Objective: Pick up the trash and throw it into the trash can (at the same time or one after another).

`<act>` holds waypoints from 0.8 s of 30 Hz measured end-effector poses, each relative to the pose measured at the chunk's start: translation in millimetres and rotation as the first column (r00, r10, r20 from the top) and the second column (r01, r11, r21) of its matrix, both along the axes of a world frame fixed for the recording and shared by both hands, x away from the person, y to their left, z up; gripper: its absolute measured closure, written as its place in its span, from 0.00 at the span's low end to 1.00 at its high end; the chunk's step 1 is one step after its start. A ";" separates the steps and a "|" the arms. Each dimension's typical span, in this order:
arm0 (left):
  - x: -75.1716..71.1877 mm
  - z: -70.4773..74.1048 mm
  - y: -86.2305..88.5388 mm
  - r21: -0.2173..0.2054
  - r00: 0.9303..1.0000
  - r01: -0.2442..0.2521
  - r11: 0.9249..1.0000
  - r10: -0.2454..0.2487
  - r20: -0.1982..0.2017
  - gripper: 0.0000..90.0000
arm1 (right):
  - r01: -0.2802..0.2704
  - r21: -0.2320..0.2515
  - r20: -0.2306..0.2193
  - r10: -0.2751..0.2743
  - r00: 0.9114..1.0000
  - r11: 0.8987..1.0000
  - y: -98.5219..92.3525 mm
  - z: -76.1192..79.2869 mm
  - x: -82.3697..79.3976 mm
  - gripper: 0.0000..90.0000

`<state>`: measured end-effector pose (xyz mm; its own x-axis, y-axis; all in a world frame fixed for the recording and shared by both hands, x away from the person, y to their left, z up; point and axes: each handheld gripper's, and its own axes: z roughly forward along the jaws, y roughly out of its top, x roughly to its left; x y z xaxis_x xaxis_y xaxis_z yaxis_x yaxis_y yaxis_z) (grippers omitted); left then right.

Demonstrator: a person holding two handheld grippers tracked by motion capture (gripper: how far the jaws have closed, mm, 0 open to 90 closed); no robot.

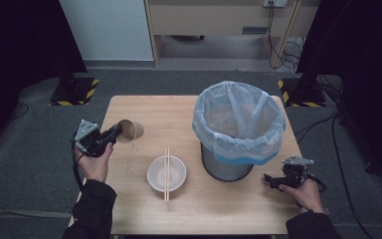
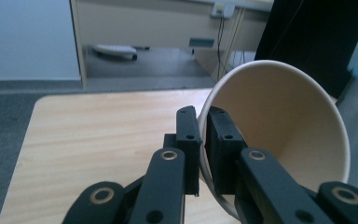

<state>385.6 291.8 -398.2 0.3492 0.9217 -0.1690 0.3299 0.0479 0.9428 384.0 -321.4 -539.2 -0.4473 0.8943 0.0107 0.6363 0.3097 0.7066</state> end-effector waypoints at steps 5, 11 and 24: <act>-6.1 13.0 -1.7 -0.014 0.999 0.006 1.000 -0.005 0.052 0.93 | 0.000 0.000 0.000 0.000 1.000 1.000 0.0 0.0 0.0 0.01; -13.9 28.9 -6.4 -0.026 0.993 0.019 0.999 -0.016 0.119 0.93 | 0.000 0.000 0.000 0.000 1.000 1.000 0.0 0.0 0.0 0.01; -33.3 63.3 -20.5 -0.060 0.969 0.073 0.996 -0.057 0.240 0.93 | 0.000 0.000 0.000 0.000 1.000 1.000 0.0 0.0 0.0 0.01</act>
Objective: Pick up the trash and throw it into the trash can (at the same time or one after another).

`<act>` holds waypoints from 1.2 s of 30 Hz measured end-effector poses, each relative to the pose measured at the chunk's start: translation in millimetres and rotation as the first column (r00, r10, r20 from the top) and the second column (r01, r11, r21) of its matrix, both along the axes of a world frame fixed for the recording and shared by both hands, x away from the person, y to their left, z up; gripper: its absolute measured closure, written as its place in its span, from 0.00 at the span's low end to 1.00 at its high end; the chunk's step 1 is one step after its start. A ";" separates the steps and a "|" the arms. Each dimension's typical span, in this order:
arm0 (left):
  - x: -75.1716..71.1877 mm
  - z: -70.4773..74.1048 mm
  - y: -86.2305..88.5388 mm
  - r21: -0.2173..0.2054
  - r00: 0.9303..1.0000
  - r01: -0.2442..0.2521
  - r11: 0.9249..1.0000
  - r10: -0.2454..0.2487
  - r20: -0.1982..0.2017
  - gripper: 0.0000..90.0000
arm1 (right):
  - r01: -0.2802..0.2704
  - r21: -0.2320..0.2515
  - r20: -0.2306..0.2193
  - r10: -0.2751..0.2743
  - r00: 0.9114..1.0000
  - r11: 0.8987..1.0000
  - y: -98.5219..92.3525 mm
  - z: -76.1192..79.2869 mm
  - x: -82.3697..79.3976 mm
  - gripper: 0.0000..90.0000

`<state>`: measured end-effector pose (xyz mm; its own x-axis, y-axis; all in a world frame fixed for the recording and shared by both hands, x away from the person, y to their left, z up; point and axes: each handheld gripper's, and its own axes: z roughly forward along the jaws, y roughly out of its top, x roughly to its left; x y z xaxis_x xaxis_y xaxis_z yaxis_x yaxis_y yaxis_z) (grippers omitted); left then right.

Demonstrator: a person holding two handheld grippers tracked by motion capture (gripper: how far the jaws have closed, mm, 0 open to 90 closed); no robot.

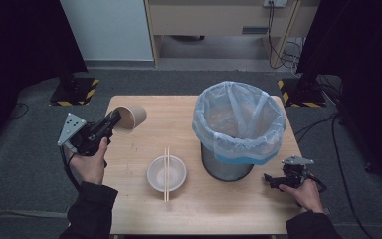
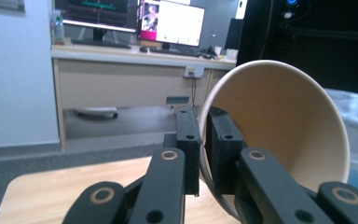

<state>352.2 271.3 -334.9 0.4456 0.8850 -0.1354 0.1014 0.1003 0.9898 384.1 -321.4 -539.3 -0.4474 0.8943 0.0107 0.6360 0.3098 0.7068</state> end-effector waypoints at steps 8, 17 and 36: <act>-7.8 18.6 -16.7 0.008 0.997 0.047 0.999 -0.048 0.059 0.93 | 0.001 0.000 0.000 -0.001 1.000 1.000 0.2 0.0 -0.1 0.01; 0.0 37.8 -43.4 0.008 0.991 0.092 0.996 -0.092 0.096 0.93 | 0.001 0.000 0.000 -0.001 1.000 1.000 0.1 0.0 -0.1 0.01; 11.7 64.9 -88.4 -0.003 0.975 0.163 0.987 -0.161 0.153 0.93 | 0.001 0.000 0.000 -0.001 1.000 1.000 0.2 0.0 -0.1 0.01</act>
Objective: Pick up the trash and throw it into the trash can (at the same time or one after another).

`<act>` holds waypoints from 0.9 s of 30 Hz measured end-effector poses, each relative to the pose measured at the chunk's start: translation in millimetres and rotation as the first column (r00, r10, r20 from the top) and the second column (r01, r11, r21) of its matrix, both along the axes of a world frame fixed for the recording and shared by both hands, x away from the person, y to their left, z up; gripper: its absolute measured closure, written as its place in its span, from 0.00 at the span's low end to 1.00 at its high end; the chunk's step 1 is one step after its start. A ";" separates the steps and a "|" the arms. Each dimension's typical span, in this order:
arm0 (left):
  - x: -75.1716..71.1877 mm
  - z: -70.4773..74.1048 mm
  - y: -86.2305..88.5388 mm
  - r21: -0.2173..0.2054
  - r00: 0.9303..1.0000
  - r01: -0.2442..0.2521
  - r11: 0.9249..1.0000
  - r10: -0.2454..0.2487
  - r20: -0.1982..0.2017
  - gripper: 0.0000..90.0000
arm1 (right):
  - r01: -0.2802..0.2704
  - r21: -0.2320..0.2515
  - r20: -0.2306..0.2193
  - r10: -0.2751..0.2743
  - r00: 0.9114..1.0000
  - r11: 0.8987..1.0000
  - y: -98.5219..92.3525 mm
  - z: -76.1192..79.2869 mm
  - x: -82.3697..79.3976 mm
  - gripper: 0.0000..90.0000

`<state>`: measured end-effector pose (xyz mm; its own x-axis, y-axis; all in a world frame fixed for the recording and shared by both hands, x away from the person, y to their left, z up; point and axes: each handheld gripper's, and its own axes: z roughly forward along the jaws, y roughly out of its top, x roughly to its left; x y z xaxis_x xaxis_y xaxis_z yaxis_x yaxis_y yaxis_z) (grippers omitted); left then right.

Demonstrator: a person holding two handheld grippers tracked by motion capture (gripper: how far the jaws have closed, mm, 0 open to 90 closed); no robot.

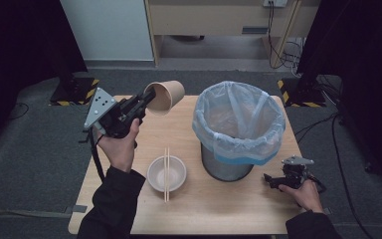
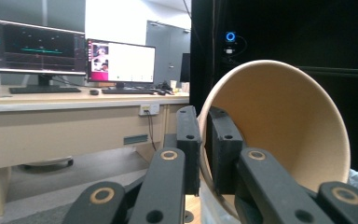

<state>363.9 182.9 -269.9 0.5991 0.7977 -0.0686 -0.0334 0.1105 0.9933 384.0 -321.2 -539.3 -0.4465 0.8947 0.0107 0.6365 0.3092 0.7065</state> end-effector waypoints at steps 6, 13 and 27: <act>5.0 1.6 -18.7 0.011 0.999 0.032 0.999 -0.032 0.002 0.93 | 0.000 0.000 0.000 0.000 1.000 1.000 0.0 0.0 0.0 0.01; 12.0 1.0 -41.7 0.017 0.997 0.072 0.997 -0.071 -0.004 0.93 | 0.000 0.000 0.000 0.000 1.000 1.000 0.0 0.0 0.0 0.01; 27.3 -6.4 -85.9 0.033 0.991 0.131 0.991 -0.129 -0.036 0.93 | 0.002 0.002 0.000 -0.002 1.000 1.000 0.2 0.0 0.0 0.01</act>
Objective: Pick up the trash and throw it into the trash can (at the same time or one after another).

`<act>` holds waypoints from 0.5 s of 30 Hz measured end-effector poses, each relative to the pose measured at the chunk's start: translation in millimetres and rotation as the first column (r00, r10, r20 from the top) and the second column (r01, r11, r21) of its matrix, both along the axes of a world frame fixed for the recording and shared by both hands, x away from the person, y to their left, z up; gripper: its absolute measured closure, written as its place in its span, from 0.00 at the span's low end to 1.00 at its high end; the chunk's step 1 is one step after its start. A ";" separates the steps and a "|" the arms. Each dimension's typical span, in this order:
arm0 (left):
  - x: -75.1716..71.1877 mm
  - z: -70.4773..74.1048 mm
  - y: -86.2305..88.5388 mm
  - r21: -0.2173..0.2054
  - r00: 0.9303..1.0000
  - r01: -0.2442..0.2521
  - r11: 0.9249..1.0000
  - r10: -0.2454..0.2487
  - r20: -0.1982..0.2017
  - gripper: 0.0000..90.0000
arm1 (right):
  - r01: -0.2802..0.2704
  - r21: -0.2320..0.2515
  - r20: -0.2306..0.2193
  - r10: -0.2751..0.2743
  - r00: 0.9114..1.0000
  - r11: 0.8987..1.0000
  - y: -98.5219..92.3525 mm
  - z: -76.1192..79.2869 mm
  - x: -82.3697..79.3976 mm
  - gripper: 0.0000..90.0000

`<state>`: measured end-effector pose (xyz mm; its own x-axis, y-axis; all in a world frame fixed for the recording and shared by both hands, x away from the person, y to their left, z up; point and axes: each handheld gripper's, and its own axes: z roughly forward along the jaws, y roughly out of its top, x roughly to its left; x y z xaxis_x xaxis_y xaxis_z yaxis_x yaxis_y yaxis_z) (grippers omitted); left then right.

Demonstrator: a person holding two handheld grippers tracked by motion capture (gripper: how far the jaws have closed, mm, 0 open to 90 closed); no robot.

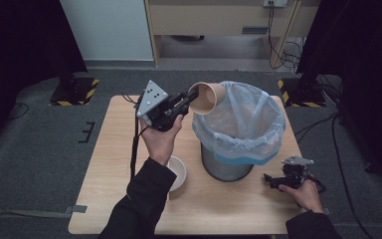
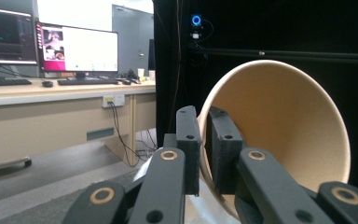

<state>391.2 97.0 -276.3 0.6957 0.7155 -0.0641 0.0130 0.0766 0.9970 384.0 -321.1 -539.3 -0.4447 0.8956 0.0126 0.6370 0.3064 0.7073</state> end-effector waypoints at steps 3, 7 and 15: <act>3.8 -3.4 -8.7 0.012 1.000 0.010 1.000 -0.010 -0.011 0.93 | 0.000 0.000 0.000 0.000 1.000 1.000 0.0 0.0 0.0 0.01; 7.9 -7.3 -20.2 0.019 0.999 0.028 0.999 -0.028 -0.026 0.93 | 0.000 0.000 0.000 0.000 1.000 1.000 0.0 0.0 0.0 0.01; 20.3 -16.0 -40.3 0.054 0.995 0.070 0.996 -0.066 -0.071 0.88 | -0.002 -0.002 0.004 0.002 1.000 1.000 -0.2 -0.1 0.2 0.01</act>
